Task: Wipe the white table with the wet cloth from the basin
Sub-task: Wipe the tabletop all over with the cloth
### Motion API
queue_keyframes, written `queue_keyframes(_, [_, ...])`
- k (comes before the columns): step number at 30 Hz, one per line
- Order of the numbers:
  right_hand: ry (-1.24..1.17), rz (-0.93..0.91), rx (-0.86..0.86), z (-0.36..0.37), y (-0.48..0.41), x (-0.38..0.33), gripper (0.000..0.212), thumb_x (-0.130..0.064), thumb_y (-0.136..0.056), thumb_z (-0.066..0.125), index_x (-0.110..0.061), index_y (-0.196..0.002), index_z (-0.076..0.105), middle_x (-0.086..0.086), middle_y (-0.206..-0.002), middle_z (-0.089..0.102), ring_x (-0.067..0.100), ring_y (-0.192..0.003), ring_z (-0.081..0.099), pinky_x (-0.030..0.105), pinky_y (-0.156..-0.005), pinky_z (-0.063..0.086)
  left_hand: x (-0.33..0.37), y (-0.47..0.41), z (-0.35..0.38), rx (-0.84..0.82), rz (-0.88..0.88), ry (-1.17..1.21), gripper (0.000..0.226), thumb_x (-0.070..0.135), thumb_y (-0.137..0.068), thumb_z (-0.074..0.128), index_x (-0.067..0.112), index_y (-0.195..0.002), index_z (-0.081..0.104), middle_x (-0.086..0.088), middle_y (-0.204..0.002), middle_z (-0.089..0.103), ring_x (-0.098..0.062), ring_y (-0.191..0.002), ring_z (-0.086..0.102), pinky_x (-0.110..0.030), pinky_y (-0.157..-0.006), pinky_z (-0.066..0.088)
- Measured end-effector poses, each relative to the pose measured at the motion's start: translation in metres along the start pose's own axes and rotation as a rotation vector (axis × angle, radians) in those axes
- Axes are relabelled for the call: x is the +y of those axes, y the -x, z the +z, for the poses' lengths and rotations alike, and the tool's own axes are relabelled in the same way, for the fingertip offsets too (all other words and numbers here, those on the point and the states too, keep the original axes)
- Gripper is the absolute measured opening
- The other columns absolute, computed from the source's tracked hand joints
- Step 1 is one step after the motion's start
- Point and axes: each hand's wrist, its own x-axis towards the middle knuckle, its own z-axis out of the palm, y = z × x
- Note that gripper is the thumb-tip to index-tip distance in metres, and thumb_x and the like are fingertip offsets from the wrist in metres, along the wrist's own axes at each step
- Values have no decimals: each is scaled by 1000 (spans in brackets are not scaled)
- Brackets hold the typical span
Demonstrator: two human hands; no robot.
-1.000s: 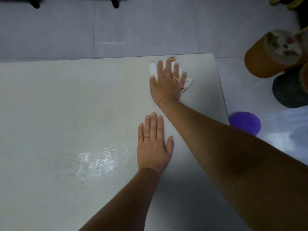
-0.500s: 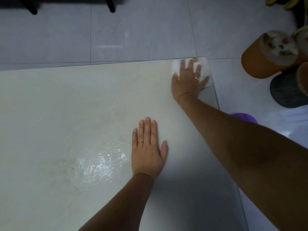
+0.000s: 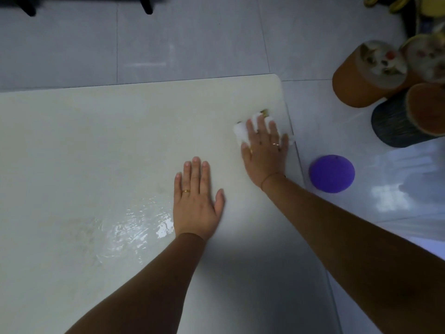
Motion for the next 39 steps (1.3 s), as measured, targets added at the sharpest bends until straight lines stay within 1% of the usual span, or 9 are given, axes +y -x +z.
queue_keyframes(3, [91, -239, -16, -8, 7, 33, 56, -39, -99, 30, -26, -151, 13, 3, -160, 9, 27, -147, 10, 53, -116, 11, -2, 0, 1, -5, 1, -4, 70, 48, -94, 20, 11, -152, 7, -10, -161, 6, -24, -149, 0, -40, -121, 0])
queue_keyframes(9, [-65, 273, -9, -6, 26, 36, 58, -37, -101, 26, -20, -152, 6, 9, -161, 1, 32, -146, 6, 53, -117, 10, 1, 1, 1, 13, 1, 6, 70, 47, -93, 18, 9, -151, 12, -12, -160, 11, -27, -148, 5, -40, -120, -2])
queue_keyframes(13, [-6, 6, -28, 10, 77, -4, 59, -39, -98, 28, -24, -152, 7, 3, -161, 3, 26, -147, 4, 49, -117, 1, 2, 1, 0, -27, -13, -25, 69, 48, -94, 13, 10, -152, 4, -11, -161, 3, -26, -149, -2, -37, -118, -12])
queue_keyframes(16, [28, -244, -10, 4, 97, 18, 58, -39, -95, 40, -25, -149, 24, 2, -158, 20, 26, -143, 24, 44, -113, 20, 7, 18, -5, -17, -54, -15, 67, 46, -97, 17, 9, -152, 4, -12, -161, 4, -27, -149, -1, -39, -119, -9])
queue_keyframes(20, [83, -17, -53, -6, 88, 63, 59, -45, -95, 35, -26, -149, 22, 6, -157, 21, 32, -136, 29, 50, -104, 32, 23, 90, -3, 39, -16, 90, 65, 41, -95, 32, 6, -150, 24, -14, -157, 23, -29, -146, 18, -42, -120, 9])
queue_keyframes(23, [24, 150, -46, -2, 102, 43, 60, -44, -97, 31, -23, -150, 15, 8, -158, 16, 35, -135, 26, 56, -108, 27, 34, 147, 10, -15, 44, 99, 64, 41, -94, 35, 5, -147, 32, -13, -155, 28, -28, -145, 23, -44, -118, 17])
queue_keyframes(27, [17, 19, -22, 15, 178, 0, 60, -45, -93, 35, -23, -148, 27, 7, -153, 31, 33, -125, 42, 54, -103, 32, 40, 174, 20, -74, 38, 48, 64, 41, -93, 33, 4, -145, 35, -13, -154, 28, -31, -143, 26, -46, -116, 19])
queue_keyframes(31, [42, -215, -31, 13, 185, 38, 61, -48, -88, 40, -25, -144, 37, 5, -147, 41, 30, -117, 48, 45, -93, 38, 41, 173, 21, -95, 27, 38, 66, 42, -93, 32, 6, -148, 29, -12, -157, 23, -30, -146, 19, -46, -117, 16])
queue_keyframes(39, [-5, -81, 8, 27, 193, 31, 64, -39, -93, 33, -18, -151, 12, 8, -160, 9, 27, -147, 7, 54, -117, 11, 41, 175, 24, -69, 26, 24, 68, 42, -92, 31, 6, -150, 24, -12, -158, 19, -28, -147, 15, -45, -119, 13])
